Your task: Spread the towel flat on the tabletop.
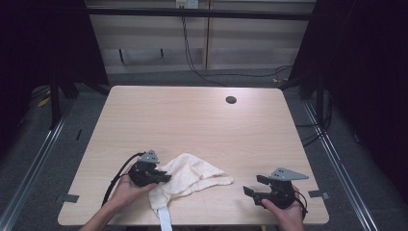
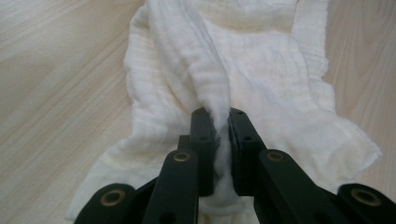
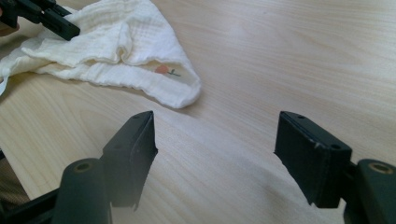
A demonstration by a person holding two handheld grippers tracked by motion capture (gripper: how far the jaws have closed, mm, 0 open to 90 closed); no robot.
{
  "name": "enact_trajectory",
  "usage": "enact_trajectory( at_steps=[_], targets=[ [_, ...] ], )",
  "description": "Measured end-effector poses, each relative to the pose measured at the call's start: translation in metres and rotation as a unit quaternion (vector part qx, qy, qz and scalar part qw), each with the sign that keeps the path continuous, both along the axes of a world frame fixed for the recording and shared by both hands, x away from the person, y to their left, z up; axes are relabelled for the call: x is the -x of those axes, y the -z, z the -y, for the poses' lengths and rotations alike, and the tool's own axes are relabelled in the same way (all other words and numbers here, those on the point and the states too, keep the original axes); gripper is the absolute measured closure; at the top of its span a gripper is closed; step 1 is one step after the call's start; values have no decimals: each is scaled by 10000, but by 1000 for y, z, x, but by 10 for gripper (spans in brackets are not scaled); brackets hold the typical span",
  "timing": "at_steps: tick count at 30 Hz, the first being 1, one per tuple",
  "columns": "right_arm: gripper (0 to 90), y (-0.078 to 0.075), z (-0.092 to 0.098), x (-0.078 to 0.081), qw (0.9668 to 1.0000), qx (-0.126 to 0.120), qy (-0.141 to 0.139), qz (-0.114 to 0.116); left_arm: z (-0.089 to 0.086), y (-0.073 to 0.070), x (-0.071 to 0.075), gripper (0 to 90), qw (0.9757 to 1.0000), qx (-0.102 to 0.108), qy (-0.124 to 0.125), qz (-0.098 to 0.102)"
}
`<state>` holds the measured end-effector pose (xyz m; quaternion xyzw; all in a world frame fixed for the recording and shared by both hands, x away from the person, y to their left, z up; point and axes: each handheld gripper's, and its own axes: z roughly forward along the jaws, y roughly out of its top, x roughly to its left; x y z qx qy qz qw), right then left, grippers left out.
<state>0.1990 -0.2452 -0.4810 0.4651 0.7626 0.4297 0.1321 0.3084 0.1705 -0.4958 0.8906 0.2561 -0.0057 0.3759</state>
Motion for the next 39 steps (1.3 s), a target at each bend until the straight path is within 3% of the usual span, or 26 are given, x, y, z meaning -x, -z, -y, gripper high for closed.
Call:
enact_trajectory(
  at_steps=[9,14,15,17,20,21,22,23,24,25,26,28,30,33,35,36,39],
  targets=[
    [284,0,-1,0,10000,4,-31,-18,7,0,6,821,10000,7,36,-31],
    [284,0,-1,0,10000,-2,-33,-32,6,-1,7,802,9999,60,45,-147],
    [284,0,-1,0,10000,-5,-34,-31,6,-1,7,757,9998,86,44,-162],
    [284,0,-1,0,10000,-10,-41,-22,5,-6,9,585,10000,60,-33,-43],
    [284,0,0,0,10000,-33,-51,-17,-4,-21,12,454,9987,461,-201,61],
    [284,0,0,0,10000,-32,-49,-22,-4,-21,12,436,9987,461,-201,61],
    [283,0,0,0,10000,-31,-51,-14,-7,-34,18,435,9972,657,-239,279],
    [284,0,-1,0,10000,-36,-45,-37,-7,-39,23,438,9964,759,-170,330],
    [284,0,-1,0,10000,-40,-52,-38,-5,-42,29,474,9958,838,-10,365],
    [283,1,-1,-1,10000,-24,-55,-26,-5,-42,29,536,9958,838,-10,365],
    [283,1,-1,-1,10000,-22,-57,-28,1,-43,39,598,9951,822,440,317],
    [283,0,-1,-1,10000,-17,-50,-40,10,-38,47,664,9950,608,756,248],
    [283,0,-1,0,10000,-23,-45,-40,20,-32,52,673,9943,432,955,189],
    [283,0,-1,0,10000,-35,-54,-10,29,-25,54,653,9938,281,1065,119],
    [282,0,0,0,10000,-36,-44,-18,31,-24,55,610,9938,181,1084,175],
    [283,0,0,0,10000,-39,-48,-20,35,-21,59,591,9929,96,1137,326],
    [282,0,0,0,10000,-44,-51,-19,39,-17,59,577,9920,-126,1197,388]
  ],
)
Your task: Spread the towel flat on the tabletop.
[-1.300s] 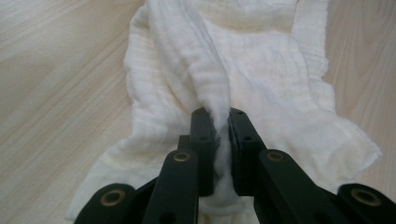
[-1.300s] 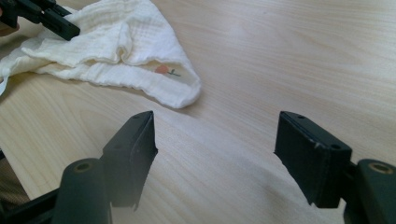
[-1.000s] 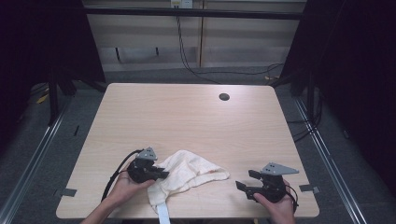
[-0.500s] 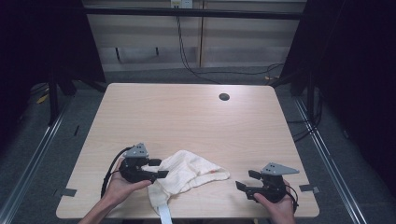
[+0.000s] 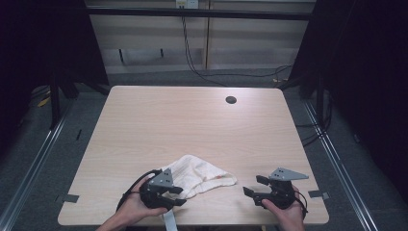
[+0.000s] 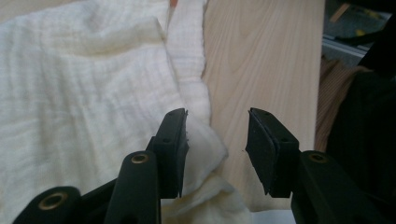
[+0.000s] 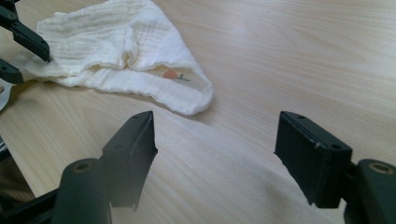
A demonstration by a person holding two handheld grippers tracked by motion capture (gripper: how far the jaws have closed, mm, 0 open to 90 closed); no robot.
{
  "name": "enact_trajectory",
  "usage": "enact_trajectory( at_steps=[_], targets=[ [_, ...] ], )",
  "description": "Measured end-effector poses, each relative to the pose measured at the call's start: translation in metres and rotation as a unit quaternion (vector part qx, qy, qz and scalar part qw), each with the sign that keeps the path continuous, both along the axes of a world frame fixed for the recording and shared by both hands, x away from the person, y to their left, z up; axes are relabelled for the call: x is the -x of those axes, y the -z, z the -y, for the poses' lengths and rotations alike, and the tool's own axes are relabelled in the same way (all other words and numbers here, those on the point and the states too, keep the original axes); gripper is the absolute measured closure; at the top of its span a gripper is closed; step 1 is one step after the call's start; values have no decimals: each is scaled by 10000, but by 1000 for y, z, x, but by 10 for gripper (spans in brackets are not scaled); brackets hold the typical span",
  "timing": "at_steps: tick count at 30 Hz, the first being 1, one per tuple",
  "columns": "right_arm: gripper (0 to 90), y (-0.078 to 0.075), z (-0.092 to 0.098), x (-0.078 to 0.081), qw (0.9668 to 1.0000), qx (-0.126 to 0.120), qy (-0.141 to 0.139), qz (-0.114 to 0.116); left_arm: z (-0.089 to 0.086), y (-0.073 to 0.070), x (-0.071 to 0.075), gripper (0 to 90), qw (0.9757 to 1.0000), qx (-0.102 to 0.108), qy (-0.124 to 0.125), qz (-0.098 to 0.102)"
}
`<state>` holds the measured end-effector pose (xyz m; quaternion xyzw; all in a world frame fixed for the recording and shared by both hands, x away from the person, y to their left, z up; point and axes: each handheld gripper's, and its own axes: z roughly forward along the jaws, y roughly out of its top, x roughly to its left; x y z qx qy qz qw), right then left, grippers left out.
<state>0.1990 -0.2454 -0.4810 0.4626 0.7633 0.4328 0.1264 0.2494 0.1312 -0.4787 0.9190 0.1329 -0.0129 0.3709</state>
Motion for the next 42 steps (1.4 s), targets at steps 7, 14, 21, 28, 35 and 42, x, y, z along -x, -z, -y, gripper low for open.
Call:
enact_trajectory(
  at_steps=[7,14,21,28,35,42],
  targets=[
    [281,0,-1,0,10000,36,7,-12,2,8,-3,562,9998,-168,-58,-34],
    [279,0,-1,0,10000,23,-13,-37,-3,9,-11,772,9993,-39,-174,-315],
    [275,1,-2,-1,10000,73,-18,-46,-7,-2,-16,850,9985,257,-255,-414],
    [269,1,-2,-1,10000,46,-57,-38,-20,-16,-25,876,9951,742,-527,-391],
    [305,1,-9,-5,9997,52,-196,-96,-43,-35,-37,875,9881,1192,-962,-157],
    [379,-12,-17,-8,9989,-57,-468,-85,-63,-38,-50,875,9811,1397,-1337,-87]
  ],
)
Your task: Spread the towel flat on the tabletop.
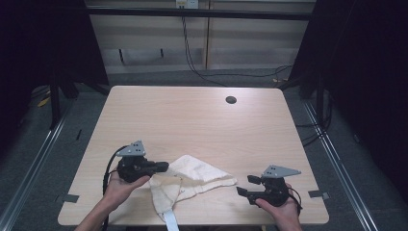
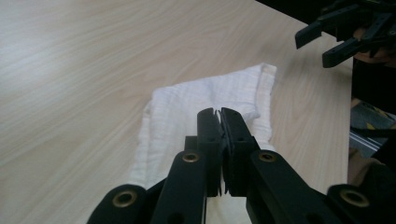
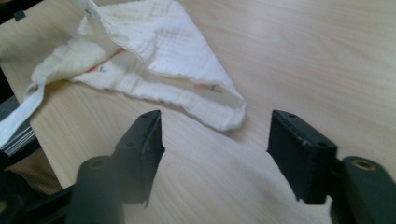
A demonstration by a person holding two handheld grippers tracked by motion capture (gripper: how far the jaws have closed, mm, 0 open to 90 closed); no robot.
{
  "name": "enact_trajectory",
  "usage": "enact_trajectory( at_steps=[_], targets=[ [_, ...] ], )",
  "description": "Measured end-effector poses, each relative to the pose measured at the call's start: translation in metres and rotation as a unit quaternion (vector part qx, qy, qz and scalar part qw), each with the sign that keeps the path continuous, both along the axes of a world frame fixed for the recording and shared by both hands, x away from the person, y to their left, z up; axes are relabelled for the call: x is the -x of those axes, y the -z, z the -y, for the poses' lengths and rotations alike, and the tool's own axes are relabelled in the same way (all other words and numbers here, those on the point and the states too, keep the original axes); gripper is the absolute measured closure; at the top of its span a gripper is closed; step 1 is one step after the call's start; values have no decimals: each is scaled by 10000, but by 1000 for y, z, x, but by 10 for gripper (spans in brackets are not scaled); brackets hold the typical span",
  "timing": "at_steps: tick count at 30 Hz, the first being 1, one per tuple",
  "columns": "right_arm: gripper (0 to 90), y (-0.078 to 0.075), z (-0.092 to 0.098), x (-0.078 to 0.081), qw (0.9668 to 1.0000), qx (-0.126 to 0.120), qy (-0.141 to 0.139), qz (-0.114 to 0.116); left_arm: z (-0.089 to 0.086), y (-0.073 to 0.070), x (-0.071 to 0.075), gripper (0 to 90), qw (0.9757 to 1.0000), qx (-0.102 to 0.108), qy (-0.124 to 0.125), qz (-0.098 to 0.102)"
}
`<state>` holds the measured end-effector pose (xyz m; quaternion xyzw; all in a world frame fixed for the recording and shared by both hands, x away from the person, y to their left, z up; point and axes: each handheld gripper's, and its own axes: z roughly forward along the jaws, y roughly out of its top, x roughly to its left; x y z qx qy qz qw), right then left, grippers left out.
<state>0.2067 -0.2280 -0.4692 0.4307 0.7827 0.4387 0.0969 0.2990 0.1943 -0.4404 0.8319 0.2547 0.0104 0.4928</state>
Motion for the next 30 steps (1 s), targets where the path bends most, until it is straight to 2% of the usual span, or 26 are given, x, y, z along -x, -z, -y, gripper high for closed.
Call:
enact_trajectory(
  at_steps=[4,6,8,11,15,18,22,30],
  targets=[
    [406,-8,-6,-10,9999,92,-123,46,-7,1,-4,874,9999,48,-135,-9],
    [466,-9,-12,-22,9996,99,-221,114,-13,3,-8,874,9997,64,-249,-31],
    [491,-5,-14,-29,9996,-34,-234,153,-16,4,-11,874,9994,113,-334,-49],
    [532,6,-18,-37,9995,0,-304,67,-18,7,-14,874,9991,141,-366,-126],
    [591,11,-21,-33,9991,82,-399,123,-16,5,-12,873,9993,120,-339,-66],
    [603,17,-16,-34,9991,-120,-412,-36,-16,7,-13,873,9992,112,-378,-80],
    [625,26,-16,-35,9988,62,-476,-107,-17,10,-17,873,9989,128,-433,-97],
    [701,29,-21,-33,9984,246,-507,-32,-28,13,-18,871,9985,219,-465,-177]
  ],
)
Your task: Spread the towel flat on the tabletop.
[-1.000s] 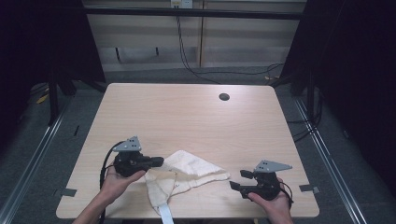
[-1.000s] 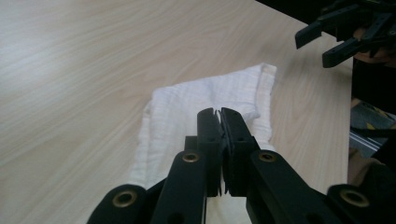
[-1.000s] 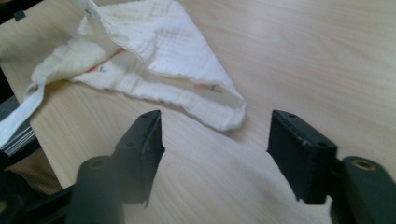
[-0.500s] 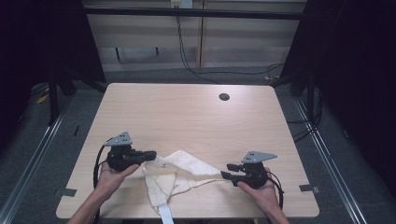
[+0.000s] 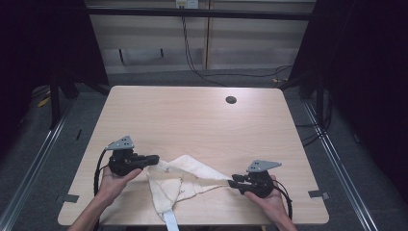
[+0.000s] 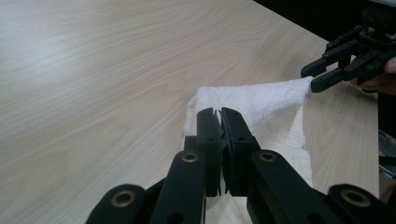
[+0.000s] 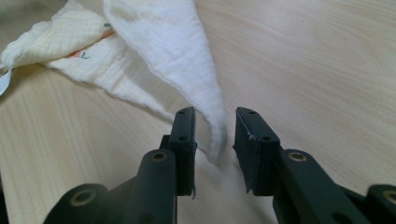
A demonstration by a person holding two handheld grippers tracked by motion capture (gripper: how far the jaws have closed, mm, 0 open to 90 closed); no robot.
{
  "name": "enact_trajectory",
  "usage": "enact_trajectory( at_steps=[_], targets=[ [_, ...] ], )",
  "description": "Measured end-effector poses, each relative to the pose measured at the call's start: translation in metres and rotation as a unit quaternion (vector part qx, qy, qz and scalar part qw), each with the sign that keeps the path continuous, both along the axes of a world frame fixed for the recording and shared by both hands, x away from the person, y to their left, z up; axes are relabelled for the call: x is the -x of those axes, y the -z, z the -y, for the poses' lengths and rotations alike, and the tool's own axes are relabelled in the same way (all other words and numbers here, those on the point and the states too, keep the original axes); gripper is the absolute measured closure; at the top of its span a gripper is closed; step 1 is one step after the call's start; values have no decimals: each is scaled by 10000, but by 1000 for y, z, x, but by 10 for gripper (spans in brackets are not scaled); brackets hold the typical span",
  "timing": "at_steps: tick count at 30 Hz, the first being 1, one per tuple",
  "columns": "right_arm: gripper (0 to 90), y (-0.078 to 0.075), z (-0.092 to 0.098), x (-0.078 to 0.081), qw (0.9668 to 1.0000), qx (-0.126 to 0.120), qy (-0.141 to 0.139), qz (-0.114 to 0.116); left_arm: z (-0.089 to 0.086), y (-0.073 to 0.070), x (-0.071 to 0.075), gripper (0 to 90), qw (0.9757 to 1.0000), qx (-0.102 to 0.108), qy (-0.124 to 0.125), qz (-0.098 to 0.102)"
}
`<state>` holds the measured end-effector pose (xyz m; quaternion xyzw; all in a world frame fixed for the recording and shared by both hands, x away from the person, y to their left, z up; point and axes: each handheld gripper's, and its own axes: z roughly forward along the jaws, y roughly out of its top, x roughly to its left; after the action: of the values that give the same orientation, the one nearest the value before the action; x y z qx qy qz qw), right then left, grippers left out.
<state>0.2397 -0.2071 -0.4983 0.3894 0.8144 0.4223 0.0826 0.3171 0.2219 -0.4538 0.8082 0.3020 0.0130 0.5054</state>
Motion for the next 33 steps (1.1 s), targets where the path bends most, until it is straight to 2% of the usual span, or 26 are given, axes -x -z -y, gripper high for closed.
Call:
enact_trajectory(
  at_steps=[2,4,5,13,15,16,17,18,21,24,28,30,33],
  targets=[
    [717,1,0,0,10000,1,6,-9,-1,0,0,872,10000,23,11,-10],
    [858,0,-1,-1,9999,-85,-51,-36,-3,1,1,873,10000,-3,48,-5],
    [872,-1,-1,-1,9999,-140,-88,-35,-3,1,1,873,10000,3,51,-24],
    [878,-14,9,-1,9983,-553,72,178,-7,-2,0,875,9998,150,92,-40],
    [878,-20,11,0,9975,-608,142,322,-8,-4,1,876,9998,144,103,1],
    [878,-20,11,0,9975,-608,142,322,-8,-4,1,876,9998,144,103,1],
    [878,-29,12,-3,9969,-584,155,501,-10,-5,2,876,9998,187,69,24],
    [878,-33,13,-4,9959,-703,184,530,-11,-6,3,876,9998,191,74,42],
    [879,-44,15,-2,9942,-842,164,641,-11,-11,7,876,9995,255,129,132],
    [879,-51,17,-3,9933,-991,105,590,-10,-12,9,876,9993,302,148,174],
    [879,-58,19,-4,9927,-1045,120,583,-9,-13,10,876,9993,322,121,177],
    [879,-67,18,-5,9925,-1046,68,627,-10,-16,11,877,9990,380,75,203],
    [879,-78,16,-7,9916,-1098,23,684,-14,-29,14,876,9980,522,37,357]
  ],
)
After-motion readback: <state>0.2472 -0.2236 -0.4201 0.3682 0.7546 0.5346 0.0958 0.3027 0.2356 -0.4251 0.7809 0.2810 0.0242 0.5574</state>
